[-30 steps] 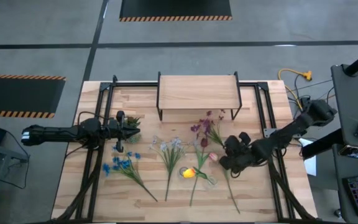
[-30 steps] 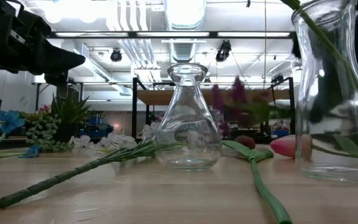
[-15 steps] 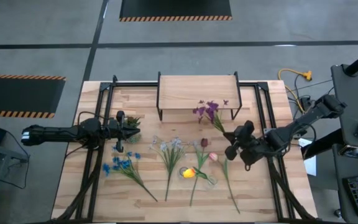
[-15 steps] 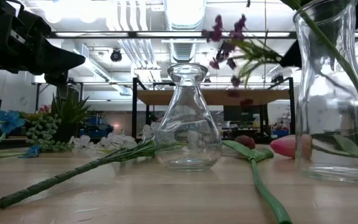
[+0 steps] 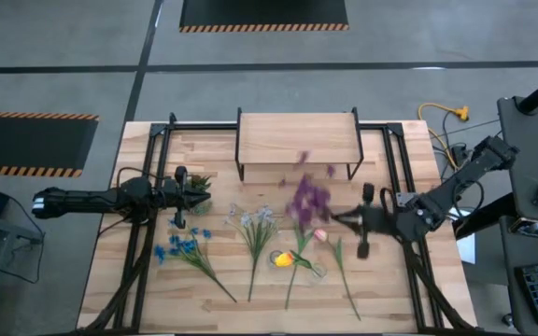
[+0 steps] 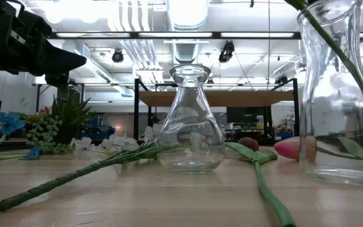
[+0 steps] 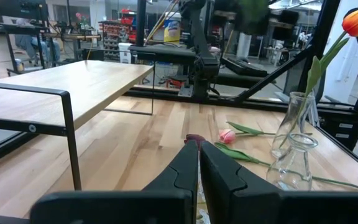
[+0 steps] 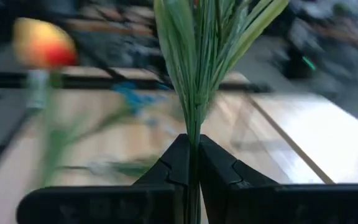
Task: Pick and place flowers into a vace then onto a shelf
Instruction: Put the violet flower into the right transparent vase
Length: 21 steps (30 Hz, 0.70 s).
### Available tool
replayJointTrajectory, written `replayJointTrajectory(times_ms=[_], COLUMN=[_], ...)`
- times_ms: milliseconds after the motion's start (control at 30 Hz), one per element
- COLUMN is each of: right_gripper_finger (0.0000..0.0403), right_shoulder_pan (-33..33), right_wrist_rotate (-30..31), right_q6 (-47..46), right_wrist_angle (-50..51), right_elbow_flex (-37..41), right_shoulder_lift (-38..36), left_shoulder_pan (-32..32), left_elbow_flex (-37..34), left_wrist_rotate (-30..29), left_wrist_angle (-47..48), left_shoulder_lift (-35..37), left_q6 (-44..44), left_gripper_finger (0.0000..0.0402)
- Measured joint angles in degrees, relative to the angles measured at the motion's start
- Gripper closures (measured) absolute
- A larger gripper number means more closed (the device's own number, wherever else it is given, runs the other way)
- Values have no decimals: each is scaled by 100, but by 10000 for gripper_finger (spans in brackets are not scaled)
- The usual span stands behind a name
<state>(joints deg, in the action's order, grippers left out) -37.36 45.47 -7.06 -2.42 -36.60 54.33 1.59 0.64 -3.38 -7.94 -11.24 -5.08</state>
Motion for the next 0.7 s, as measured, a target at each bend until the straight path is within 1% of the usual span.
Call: replayJointTrajectory(times_ms=[100, 167, 333, 500, 567, 700], right_gripper_finger=[390, 390, 390, 390, 390, 390], right_shoulder_pan=[-66, -64, -68, -64, -64, -62], right_wrist_rotate=[-236, -403, -1163, -1575, -1607, -1598], right_q6=[710, 990, 1406, 1745, 1781, 1649], right_wrist_angle=[-1212, -1984, -4267, -6067, -6500, -6686], right_elbow_flex=[306, 549, 1273, 1790, 1889, 1924], right_shoulder_lift=[92, 125, 362, 745, 1002, 1412], left_shoulder_pan=[2, 0, 0, 0, 2, 2], left_elbow_flex=[0, 1, 1, 2, 0, 0], left_wrist_rotate=[0, 0, 0, 0, 0, 0], left_wrist_angle=[1, 0, 0, 2, 0, 2], left_shoulder_lift=[-1, 1, 0, -1, 0, -1], left_q6=[0, 1, 0, 0, 0, 0], left_gripper_finger=[402, 402, 402, 402, 402, 402])
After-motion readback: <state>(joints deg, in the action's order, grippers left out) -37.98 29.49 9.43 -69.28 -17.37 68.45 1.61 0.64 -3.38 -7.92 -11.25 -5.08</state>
